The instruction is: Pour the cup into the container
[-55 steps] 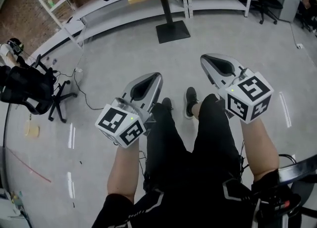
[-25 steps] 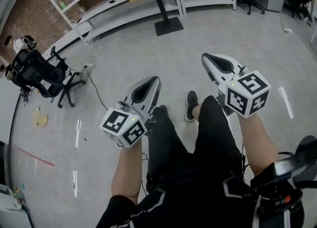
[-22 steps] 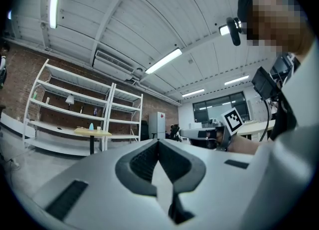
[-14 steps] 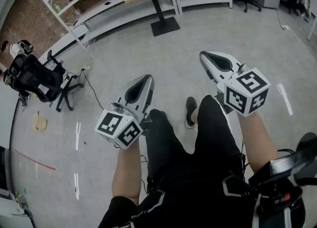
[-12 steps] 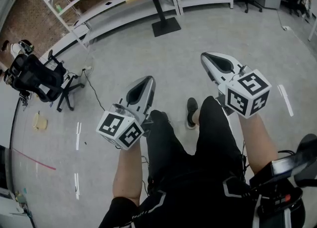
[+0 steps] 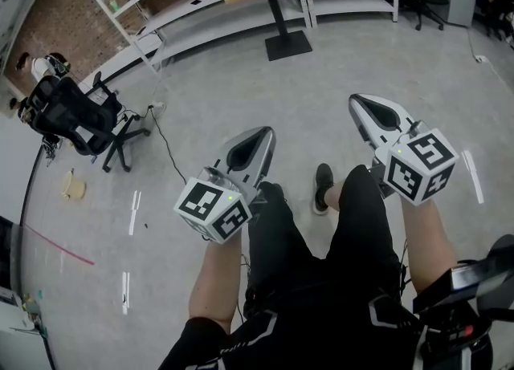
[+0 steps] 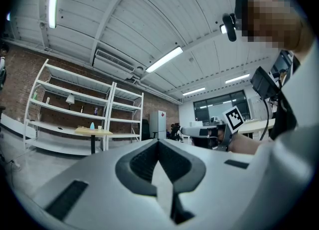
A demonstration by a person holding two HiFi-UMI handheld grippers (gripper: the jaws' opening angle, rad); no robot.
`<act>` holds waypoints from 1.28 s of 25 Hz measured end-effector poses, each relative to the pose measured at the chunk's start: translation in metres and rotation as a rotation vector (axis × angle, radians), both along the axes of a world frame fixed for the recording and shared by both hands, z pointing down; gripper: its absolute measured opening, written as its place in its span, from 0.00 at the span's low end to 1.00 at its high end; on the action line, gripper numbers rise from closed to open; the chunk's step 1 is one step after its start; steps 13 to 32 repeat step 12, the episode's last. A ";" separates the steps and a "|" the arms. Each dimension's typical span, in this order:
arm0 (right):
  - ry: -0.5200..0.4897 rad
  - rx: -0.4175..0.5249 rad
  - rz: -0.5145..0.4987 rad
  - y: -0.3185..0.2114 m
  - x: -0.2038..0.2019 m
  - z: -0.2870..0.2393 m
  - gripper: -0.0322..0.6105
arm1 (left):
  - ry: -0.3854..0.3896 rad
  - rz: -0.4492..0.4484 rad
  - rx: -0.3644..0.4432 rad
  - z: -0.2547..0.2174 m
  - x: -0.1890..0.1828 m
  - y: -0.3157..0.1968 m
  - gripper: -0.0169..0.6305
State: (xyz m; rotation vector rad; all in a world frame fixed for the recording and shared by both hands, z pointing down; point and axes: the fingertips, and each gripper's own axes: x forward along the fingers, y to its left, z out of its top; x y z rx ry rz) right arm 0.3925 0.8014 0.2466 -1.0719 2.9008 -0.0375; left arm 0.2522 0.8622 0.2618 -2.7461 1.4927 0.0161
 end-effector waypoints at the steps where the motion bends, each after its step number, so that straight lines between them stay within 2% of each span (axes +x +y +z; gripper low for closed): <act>1: 0.000 -0.001 0.002 -0.001 0.001 0.000 0.05 | 0.001 -0.001 0.000 0.000 0.001 0.000 0.03; 32: 0.006 0.002 0.011 0.000 0.002 0.002 0.05 | -0.015 0.012 0.002 0.003 0.003 0.003 0.03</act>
